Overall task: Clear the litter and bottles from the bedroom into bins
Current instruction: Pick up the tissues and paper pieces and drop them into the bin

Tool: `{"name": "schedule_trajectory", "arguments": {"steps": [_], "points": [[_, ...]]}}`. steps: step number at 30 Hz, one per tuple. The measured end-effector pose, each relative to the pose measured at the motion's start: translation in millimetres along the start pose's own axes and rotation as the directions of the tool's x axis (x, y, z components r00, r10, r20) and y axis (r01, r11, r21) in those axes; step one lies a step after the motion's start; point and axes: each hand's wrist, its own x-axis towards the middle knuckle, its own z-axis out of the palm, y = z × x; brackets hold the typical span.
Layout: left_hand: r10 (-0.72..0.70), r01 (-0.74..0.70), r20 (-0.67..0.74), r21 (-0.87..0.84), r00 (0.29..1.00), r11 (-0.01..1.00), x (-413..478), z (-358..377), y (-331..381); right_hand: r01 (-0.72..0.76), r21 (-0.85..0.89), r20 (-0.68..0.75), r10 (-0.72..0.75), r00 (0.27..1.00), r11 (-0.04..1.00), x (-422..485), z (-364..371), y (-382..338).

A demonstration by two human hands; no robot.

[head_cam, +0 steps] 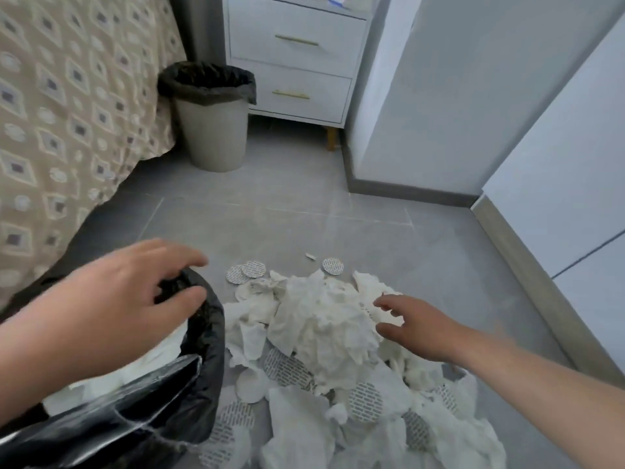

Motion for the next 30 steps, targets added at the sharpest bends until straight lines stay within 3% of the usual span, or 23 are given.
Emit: {"name": "schedule_trajectory", "arguments": {"steps": [1,4,7,12,17,21,30], "points": [[0.026,-0.017,0.107,-0.085,0.994,0.996,11,2,45,-0.019,0.031,-0.018,0.019,1.000,0.999,-1,4,6],[0.041,-0.027,0.297,-0.052,0.954,0.998,66,52,105,-0.056,0.126,-0.072,0.066,0.995,0.990,-1,11,16],[-0.067,0.112,0.361,-0.106,0.930,0.988,101,116,124,-0.066,0.183,-0.108,0.087,0.990,0.981,-1,15,25],[-0.232,0.282,0.336,-0.110,0.913,0.953,111,210,127,-0.106,0.340,-0.129,0.158,0.979,0.935,-8,19,48],[-0.344,0.409,0.398,-0.090,0.851,0.908,118,255,109,-0.136,0.357,-0.121,0.190,0.974,0.924,-13,23,77],[-0.321,0.365,0.430,-0.021,0.844,0.931,111,284,91,-0.160,0.374,-0.104,0.213,0.972,0.914,-11,28,92],[-0.137,0.213,0.256,-0.302,0.957,0.929,104,268,78,-0.091,0.182,-0.051,0.102,0.993,0.979,24,50,86]]}}
